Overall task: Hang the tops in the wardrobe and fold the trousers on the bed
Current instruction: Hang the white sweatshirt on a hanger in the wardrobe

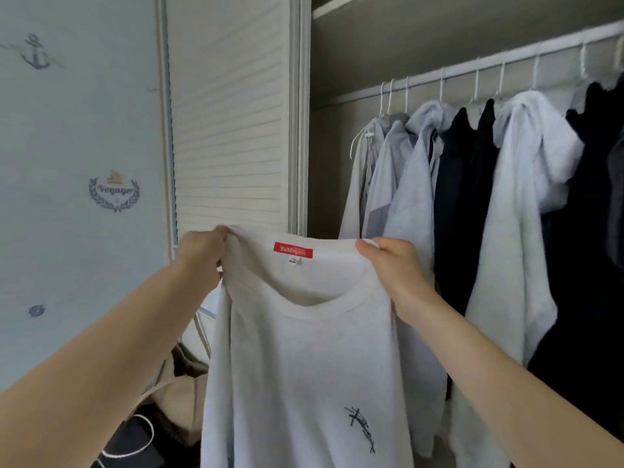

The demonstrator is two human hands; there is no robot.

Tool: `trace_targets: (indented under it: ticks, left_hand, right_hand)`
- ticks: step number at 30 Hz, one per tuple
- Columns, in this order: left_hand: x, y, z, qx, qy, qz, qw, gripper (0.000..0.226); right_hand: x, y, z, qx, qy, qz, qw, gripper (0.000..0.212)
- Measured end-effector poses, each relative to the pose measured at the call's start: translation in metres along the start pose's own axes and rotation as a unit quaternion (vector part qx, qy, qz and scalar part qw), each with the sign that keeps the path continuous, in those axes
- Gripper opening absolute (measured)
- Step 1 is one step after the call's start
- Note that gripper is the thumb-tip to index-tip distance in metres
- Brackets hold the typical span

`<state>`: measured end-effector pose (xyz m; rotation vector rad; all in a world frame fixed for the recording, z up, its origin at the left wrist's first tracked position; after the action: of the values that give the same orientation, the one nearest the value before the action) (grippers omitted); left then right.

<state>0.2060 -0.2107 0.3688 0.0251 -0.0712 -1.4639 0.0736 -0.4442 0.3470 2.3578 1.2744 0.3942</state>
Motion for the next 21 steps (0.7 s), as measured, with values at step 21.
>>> trace_targets:
  ticks: [21]
  left_hand:
    - [0.141, 0.096, 0.035, 0.391, 0.155, -0.001, 0.907, 0.039]
  right_hand:
    - [0.07, 0.288, -0.027, -0.415, -0.391, 0.007, 0.822, 0.019]
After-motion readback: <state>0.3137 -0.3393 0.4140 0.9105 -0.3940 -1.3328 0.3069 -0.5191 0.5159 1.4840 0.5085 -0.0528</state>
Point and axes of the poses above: each hand's wrist, its own y-axis towards the middle knuckle, its own x-axis out of the palm, z = x × y, the point moved 1 cm from there along y, towards the middle knuckle, and after that the axes turned 11 degrees about y, right-handed, at the moved point
